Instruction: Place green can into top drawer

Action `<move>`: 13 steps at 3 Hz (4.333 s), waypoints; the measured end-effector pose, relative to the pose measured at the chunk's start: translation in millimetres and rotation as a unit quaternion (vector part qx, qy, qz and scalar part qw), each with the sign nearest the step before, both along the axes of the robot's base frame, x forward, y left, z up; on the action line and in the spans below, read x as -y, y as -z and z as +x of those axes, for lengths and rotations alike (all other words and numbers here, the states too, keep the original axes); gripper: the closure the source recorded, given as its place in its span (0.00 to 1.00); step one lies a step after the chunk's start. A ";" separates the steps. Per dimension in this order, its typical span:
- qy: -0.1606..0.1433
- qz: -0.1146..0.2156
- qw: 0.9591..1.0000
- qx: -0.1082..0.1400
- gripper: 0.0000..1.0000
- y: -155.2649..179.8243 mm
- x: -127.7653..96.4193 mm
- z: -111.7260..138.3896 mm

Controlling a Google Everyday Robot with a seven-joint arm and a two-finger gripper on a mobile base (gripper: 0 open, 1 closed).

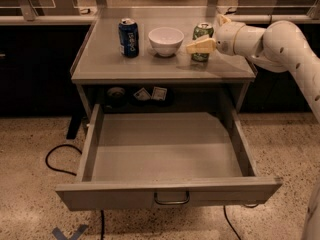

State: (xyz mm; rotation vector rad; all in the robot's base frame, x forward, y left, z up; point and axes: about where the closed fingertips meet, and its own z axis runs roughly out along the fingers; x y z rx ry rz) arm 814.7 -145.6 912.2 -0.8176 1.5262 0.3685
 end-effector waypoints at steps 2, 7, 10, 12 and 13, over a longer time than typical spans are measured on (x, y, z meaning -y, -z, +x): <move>0.005 0.018 0.999 -0.032 0.09 29.4 4.2 2.1; -0.006 0.001 1.000 -0.028 1.00 26.6 16.5 -30.0; -0.010 -0.002 0.998 -0.058 1.00 8.7 47.7 -213.2; -0.010 -0.001 0.997 -0.072 1.00 30.1 40.6 -222.0; -0.006 0.026 0.995 -0.099 1.00 68.7 26.0 -253.8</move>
Offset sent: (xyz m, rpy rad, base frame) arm 0.0015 -0.0036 -0.0222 0.0265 0.0475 -0.0088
